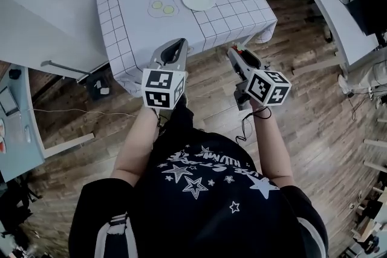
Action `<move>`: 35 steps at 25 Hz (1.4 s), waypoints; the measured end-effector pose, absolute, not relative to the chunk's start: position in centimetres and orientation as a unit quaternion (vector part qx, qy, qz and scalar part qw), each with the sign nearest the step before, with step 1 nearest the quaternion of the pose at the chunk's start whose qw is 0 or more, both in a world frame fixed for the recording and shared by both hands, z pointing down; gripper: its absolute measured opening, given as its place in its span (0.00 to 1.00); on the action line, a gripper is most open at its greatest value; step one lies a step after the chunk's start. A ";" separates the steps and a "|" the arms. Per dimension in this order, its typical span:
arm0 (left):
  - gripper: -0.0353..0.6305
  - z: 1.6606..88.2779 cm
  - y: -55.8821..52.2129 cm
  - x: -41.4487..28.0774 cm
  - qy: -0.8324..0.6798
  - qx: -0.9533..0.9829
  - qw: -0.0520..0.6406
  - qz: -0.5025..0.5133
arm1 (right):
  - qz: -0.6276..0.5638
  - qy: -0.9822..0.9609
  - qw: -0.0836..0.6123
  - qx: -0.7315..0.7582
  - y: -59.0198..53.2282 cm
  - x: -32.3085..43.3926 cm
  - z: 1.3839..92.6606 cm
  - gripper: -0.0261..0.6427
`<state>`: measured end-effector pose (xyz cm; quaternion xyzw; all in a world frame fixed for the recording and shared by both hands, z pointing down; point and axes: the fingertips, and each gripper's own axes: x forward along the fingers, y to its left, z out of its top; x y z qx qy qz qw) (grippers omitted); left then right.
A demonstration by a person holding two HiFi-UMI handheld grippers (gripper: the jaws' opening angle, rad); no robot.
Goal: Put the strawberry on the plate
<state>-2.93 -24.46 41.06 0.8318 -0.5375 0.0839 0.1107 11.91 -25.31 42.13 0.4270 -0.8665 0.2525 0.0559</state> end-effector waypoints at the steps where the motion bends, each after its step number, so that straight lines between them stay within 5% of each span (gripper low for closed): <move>1: 0.07 41.1 -25.4 -3.4 -0.538 0.831 0.112 0.084 | 0.252 -0.867 0.059 0.426 -26.3 11.4 42.2 0.28; 17: 0.07 40.8 -36.5 -10.0 -0.561 0.821 0.076 0.079 | 0.248 -0.862 0.072 0.436 -37.1 5.5 41.8 0.28; 35: 0.07 43.8 -41.7 -10.3 -0.532 0.832 0.123 0.096 | 0.261 -0.853 0.100 0.441 -43.0 4.8 44.3 0.28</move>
